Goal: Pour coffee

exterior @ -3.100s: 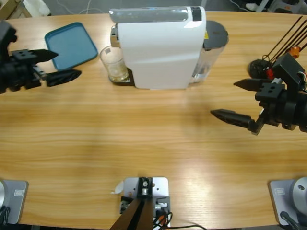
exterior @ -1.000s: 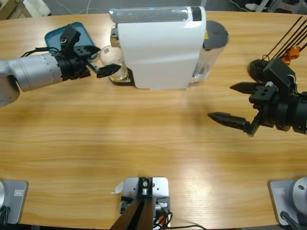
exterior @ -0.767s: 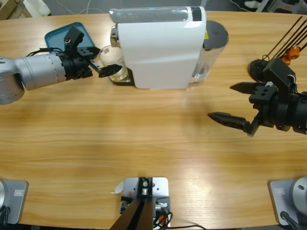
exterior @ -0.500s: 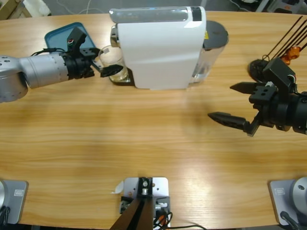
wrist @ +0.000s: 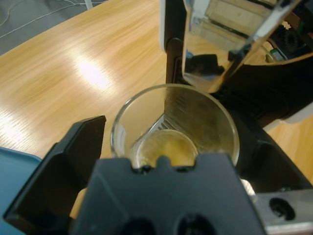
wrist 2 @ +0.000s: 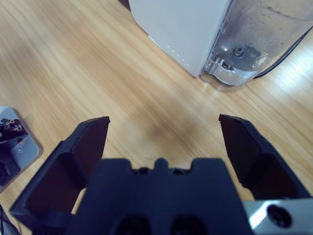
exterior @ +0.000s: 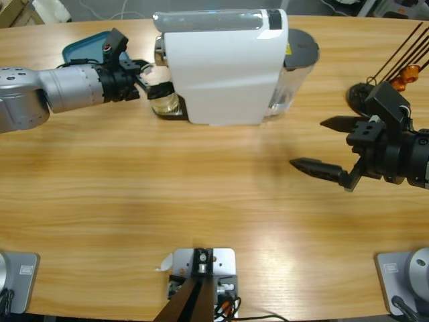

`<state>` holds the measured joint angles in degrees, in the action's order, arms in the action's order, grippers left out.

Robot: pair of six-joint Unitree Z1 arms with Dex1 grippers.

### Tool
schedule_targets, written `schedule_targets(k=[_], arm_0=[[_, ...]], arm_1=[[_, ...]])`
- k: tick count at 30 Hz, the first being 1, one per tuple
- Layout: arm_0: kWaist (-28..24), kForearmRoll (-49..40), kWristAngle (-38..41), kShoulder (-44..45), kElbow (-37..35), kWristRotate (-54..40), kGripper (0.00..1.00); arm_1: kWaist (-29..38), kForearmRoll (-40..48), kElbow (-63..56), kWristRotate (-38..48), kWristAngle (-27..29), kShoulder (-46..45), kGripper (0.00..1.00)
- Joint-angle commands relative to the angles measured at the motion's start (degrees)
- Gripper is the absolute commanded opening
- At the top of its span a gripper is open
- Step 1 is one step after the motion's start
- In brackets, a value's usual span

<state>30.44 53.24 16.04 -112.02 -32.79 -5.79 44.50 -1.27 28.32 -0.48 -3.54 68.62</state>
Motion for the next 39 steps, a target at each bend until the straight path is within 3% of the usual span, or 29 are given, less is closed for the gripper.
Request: schedule_targets(k=[1,3,15,22,31,39], arm_0=[[0.1,0.6,2.8,-3.6,-0.3,0.8,0.489],[0.1,0.6,3.4,-3.6,-0.2,0.6,0.349],[0.1,0.6,3.5,-1.2,1.2,0.2,0.347],[-1.7,-1.0,2.3,5.0,3.6,0.1,0.349],[-9.6,-11.2,-9.0,18.3,4.5,-0.4,0.352],[-20.6,-10.7,-10.6,11.5,0.4,2.8,0.369]], arm_1=[[0.5,0.3,-0.2,-0.7,-1.2,2.0,1.000],[0.5,0.3,-0.2,-0.7,-1.3,2.1,1.000],[0.5,0.4,-0.1,-0.7,-1.4,2.4,1.000],[0.5,0.4,-0.1,-0.8,-1.4,2.3,1.000],[0.5,0.3,-0.1,-0.8,-1.6,1.9,1.000],[0.5,0.4,-0.5,-0.8,-1.5,0.0,1.000]])
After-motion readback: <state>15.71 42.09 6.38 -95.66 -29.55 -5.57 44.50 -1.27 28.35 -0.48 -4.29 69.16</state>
